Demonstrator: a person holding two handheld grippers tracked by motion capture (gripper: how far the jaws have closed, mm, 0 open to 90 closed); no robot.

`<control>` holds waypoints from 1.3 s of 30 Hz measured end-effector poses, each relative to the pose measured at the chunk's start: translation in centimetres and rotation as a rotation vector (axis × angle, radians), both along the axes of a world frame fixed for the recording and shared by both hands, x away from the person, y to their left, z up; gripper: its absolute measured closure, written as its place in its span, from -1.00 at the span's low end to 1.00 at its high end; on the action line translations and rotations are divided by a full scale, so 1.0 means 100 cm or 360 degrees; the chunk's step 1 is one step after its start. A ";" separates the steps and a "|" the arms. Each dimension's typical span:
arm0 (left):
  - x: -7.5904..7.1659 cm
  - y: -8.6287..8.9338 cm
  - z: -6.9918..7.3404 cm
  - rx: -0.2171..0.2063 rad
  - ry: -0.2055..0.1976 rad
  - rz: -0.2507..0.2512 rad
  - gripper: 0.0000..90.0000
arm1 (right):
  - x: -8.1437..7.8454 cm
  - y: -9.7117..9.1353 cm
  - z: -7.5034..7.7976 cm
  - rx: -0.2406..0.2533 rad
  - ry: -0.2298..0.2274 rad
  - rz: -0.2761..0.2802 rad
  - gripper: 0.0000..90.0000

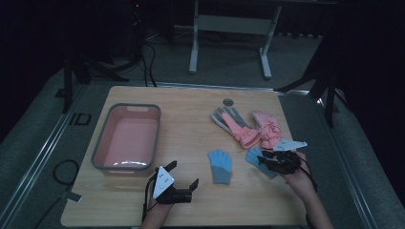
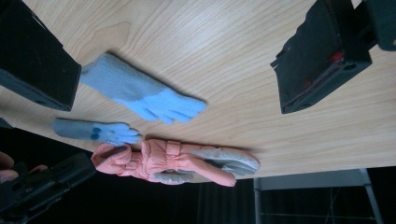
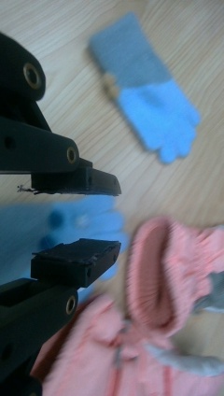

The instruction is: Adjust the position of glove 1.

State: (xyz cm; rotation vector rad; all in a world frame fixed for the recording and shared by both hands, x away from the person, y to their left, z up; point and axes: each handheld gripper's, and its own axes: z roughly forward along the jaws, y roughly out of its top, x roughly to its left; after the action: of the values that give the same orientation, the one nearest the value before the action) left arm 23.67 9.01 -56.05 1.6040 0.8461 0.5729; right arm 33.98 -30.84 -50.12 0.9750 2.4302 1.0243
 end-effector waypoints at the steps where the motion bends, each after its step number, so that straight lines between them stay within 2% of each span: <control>1: 0.000 0.000 0.000 0.0003 0.0000 -0.0001 -0.99 | 0.001 -0.005 -0.002 -0.0006 0.0004 -0.0014 0.47; 6: 0.000 0.000 0.000 0.0000 0.0000 0.0002 -0.99 | 0.006 -0.022 -0.013 0.0025 0.0048 -0.0048 0.45; 9: 0.000 0.000 0.000 -0.0001 0.0000 0.0004 -0.99 | 0.011 -0.028 -0.016 0.0074 0.0083 -0.0054 0.45; 12: 0.000 0.000 0.000 -0.0001 -0.0001 0.0003 -0.99 | 0.016 -0.028 -0.024 0.0039 0.0089 -0.0048 0.46; 14: 0.000 0.000 0.000 0.0000 -0.0001 0.0003 -0.99 | 0.018 -0.029 -0.027 0.0042 0.0100 -0.0039 0.47; 18: 0.000 0.000 0.000 -0.0003 0.0005 0.0000 -0.99 | 0.024 -0.029 -0.042 0.0039 0.0152 -0.0030 0.46; 20: 0.000 0.000 0.000 -0.0003 0.0004 0.0000 -0.99 | 0.024 -0.028 -0.047 0.0064 0.0135 -0.0051 0.57; 23: 0.000 0.000 0.000 -0.0001 0.0003 0.0000 -0.99 | 0.019 -0.021 -0.048 0.0020 0.0069 -0.0081 0.80; 26: 0.000 0.001 0.000 -0.0007 0.0004 0.0005 -0.99 | 0.016 -0.014 -0.048 -0.0011 0.0036 -0.0114 0.85; 27: 0.000 0.001 0.000 -0.0008 0.0005 0.0007 -0.99 | 0.014 -0.010 -0.046 0.0012 0.0064 -0.0196 0.89; 29: 0.000 0.001 0.000 -0.0013 0.0004 0.0013 -0.99 | 0.010 -0.006 -0.042 0.0015 0.0069 -0.0269 0.90; 32: 0.000 0.001 0.000 -0.0012 0.0002 0.0014 -0.99 | -0.003 -0.002 -0.027 0.0173 0.0111 -0.0465 0.91; 34: -0.001 0.001 0.000 -0.0011 -0.0007 0.0016 -0.99 | -0.013 0.000 -0.019 0.0263 0.0132 -0.0560 0.91; 37: -0.001 0.000 0.000 -0.0014 -0.0012 0.0012 -0.99 | -0.032 0.005 -0.009 0.0324 0.0080 -0.0735 0.91; 39: -0.001 0.000 0.000 -0.0015 -0.0016 0.0014 -0.99 | -0.045 0.010 -0.007 0.0323 0.0011 -0.0869 0.91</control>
State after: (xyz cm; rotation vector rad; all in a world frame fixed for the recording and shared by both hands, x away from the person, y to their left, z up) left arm 23.52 8.99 -56.08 1.5882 0.8473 0.5818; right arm 29.50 -29.84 -50.86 1.5925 1.9091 1.0640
